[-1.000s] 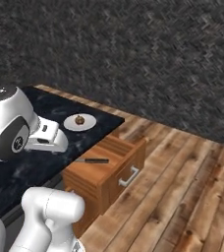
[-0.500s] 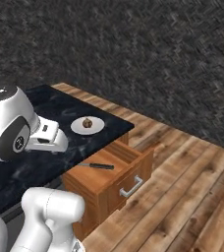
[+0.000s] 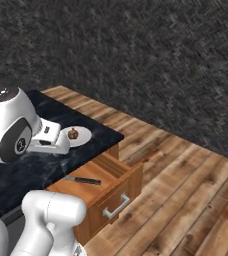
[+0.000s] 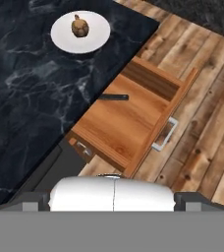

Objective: Pick up the knife from the drawer and place it on the cutting board. Then place the meat from the plate to the cutting board.

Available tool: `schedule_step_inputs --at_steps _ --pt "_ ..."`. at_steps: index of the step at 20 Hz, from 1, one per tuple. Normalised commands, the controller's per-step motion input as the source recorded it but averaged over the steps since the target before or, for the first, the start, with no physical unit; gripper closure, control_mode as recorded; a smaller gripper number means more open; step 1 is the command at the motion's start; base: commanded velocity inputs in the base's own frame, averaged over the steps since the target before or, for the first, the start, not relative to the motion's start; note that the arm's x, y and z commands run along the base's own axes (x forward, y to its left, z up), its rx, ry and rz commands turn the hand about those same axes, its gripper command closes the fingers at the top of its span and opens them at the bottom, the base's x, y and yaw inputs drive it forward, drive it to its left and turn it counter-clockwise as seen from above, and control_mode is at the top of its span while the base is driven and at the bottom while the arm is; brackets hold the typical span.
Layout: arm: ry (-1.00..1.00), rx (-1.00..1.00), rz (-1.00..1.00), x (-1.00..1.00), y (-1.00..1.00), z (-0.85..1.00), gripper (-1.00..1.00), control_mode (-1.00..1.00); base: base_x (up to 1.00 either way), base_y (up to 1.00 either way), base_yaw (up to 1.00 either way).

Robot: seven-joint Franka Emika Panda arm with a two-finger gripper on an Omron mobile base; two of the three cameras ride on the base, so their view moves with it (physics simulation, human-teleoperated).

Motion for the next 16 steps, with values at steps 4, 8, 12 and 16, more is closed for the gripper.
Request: schedule_step_inputs --at_steps 4,8,12,16 --pt "0.0 0.02 0.0 -0.22 0.23 -0.06 -1.0 -1.0 -0.11 0.15 0.0" --pt "0.06 0.02 -0.04 0.0 0.25 0.0 -1.0 -1.0 0.0 0.0 0.0" --pt "0.15 0.06 -0.18 0.1 0.03 -0.04 -1.0 -1.0 0.0 0.0 0.0" --pt "0.25 0.07 -0.36 0.0 -0.47 -0.41 -1.0 -1.0 0.0 0.0 0.0"
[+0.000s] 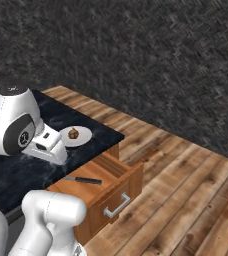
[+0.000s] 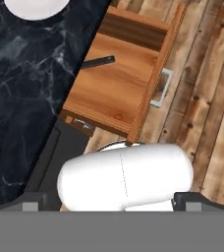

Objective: Pick up the knife from the drawer and place it on the cutting board. Then place the meat from the plate to the cutting board.

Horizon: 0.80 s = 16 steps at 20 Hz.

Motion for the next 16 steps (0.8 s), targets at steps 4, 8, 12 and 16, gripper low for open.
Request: schedule_step_inputs --at_steps 4,8,12,16 --pt "0.2 0.02 -0.2 0.09 -0.64 -0.74 -1.0 -1.0 0.0 0.0 0.0" --pt "0.0 0.0 -0.01 0.19 -0.38 -0.84 -1.0 -1.0 0.0 0.0 0.0" --pt "0.03 0.0 0.0 0.3 -0.34 -0.79 -1.0 -1.0 0.0 0.0 0.0" --pt "0.3 0.01 -0.02 0.55 -0.52 -0.41 -1.0 -1.0 0.0 0.0 0.0"
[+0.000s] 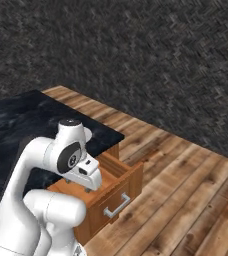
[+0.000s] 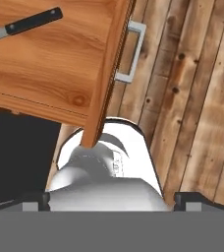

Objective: Pick up the knife from the drawer and place it on the cutting board. Then place the meat from the plate to the cutting board.

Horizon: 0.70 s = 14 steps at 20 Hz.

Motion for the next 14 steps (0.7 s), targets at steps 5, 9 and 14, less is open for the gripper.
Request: schedule_step_inputs --at_steps 5,9,14 --pt "0.29 0.01 -0.02 0.84 -0.42 -0.2 -1.0 -1.0 0.0 0.0 0.0" --pt "0.21 0.0 0.0 0.81 -0.25 -0.25 -1.0 -1.0 0.0 0.0 0.0" --pt "0.05 0.0 0.0 0.72 -0.14 -0.4 -1.0 -1.0 0.0 0.0 0.0"
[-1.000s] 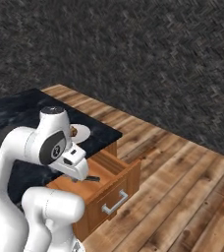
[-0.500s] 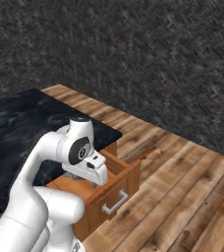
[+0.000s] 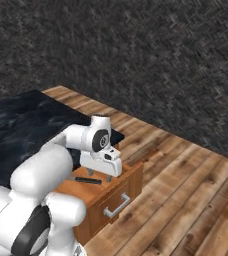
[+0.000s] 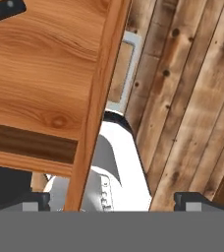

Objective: Pick up the knife from the drawer and place it on the cutting board. Then place the meat from the plate to the cutting board.

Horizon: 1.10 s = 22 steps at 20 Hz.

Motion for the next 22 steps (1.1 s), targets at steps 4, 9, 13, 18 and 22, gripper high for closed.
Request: schedule_step_inputs --at_steps 4,9,13,18,22 --pt "0.0 0.0 0.0 0.57 -0.13 -0.45 -1.0 -1.0 0.0 0.0 0.0" --pt "-0.01 0.0 0.0 0.46 -0.15 -0.49 -1.0 -1.0 0.0 0.0 0.0" --pt "0.0 0.0 -0.01 0.43 -0.13 -0.44 -1.0 -1.0 0.0 0.0 0.0" --pt "-0.02 0.0 -0.01 0.43 -0.01 -0.39 -1.0 -1.0 0.0 0.0 0.0" --pt "-0.06 0.0 0.0 0.13 -0.06 -0.38 -1.0 -1.0 0.0 0.0 0.0"
